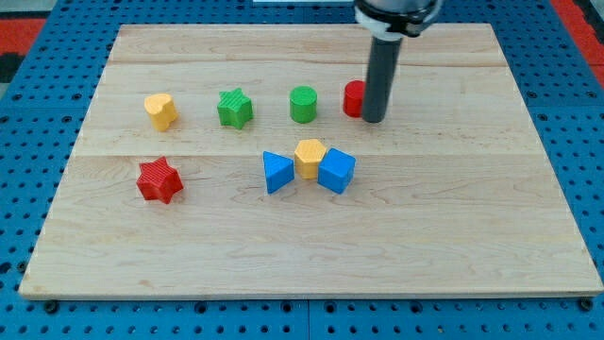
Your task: Move the green star to the right of the yellow heart
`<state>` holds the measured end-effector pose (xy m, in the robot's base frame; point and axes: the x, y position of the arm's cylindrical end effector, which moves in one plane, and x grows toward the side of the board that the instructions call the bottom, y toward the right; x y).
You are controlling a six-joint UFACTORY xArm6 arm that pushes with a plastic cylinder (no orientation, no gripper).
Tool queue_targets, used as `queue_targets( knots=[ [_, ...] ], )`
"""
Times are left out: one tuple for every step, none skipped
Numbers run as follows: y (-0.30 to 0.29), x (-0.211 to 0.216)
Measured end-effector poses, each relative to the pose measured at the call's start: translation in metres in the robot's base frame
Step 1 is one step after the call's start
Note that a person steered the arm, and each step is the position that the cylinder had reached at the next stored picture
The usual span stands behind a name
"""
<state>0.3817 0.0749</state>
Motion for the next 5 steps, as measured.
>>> queue_targets(
  knots=[
    [-0.031, 0.0],
    [-0.057, 0.004],
    [-0.084, 0.004],
    [-0.099, 0.017],
    [-0.106, 0.027]
  ],
)
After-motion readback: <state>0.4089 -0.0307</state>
